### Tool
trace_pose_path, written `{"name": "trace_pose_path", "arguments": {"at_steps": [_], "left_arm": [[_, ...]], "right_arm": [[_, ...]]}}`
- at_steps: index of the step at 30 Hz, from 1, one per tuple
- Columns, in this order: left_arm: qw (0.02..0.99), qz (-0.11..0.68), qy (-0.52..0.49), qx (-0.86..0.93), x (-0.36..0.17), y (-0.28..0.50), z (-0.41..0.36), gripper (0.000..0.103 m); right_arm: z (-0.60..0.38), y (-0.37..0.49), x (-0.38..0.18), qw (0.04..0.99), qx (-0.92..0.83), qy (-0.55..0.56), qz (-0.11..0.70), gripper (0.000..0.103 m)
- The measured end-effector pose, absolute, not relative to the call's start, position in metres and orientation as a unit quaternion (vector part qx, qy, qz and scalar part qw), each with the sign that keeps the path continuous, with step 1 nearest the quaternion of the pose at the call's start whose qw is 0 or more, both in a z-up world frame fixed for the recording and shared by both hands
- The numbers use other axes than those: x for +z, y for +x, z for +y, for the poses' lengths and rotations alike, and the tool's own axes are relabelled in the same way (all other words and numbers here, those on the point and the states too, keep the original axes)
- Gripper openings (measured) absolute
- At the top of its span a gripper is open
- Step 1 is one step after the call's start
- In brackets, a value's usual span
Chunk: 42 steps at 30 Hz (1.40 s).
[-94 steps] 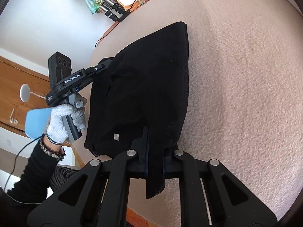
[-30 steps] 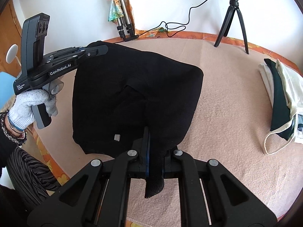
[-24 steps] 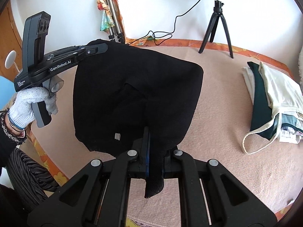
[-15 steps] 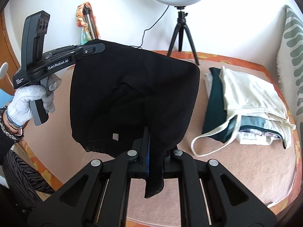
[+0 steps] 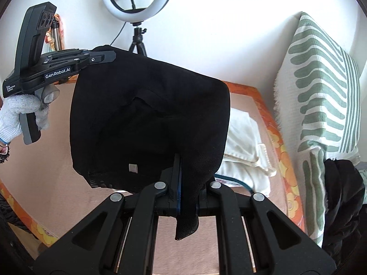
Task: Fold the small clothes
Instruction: 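Lift the shirt bundle with both grippers and carry it toward the clothes stack, then lower the shirt bundle onto the folded clothes stack and open both grippers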
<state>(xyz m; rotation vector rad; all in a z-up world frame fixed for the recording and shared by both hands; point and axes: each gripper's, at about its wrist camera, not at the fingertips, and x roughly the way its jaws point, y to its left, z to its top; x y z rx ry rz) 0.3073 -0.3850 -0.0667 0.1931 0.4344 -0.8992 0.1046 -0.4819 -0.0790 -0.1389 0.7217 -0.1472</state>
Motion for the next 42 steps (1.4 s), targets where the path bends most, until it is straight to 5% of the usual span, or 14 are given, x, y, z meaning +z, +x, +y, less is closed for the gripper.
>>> {"name": "trace_pose_path", "arguments": {"at_steps": [9,25,31,34,42], "left_arm": [[0.874,0.219,0.09,-0.424,-0.087,0.337,-0.451,0.006],[0.875,0.283,0.131,-0.37,-0.141,0.394,-0.481,0.013],[0.876,0.286,0.124,-0.368,-0.134,0.393,-0.476,0.023],[0.883,0.276,0.112,-0.363,-0.125,0.391,-0.463,0.032],[0.837,0.281,0.13,-0.451,-0.133,0.33,-0.454,0.032]], "right_arm": [[-0.565,0.138,-0.079,0.931,-0.092,-0.051,0.35,0.009],[-0.644,0.164,-0.149,0.896,-0.002,0.157,0.415,0.009],[-0.637,0.156,-0.152,0.884,0.002,0.142,0.445,0.032],[-0.632,0.146,-0.143,0.892,0.01,0.116,0.437,0.035],[-0.668,0.166,-0.102,0.913,0.025,0.197,0.356,0.042]]}}
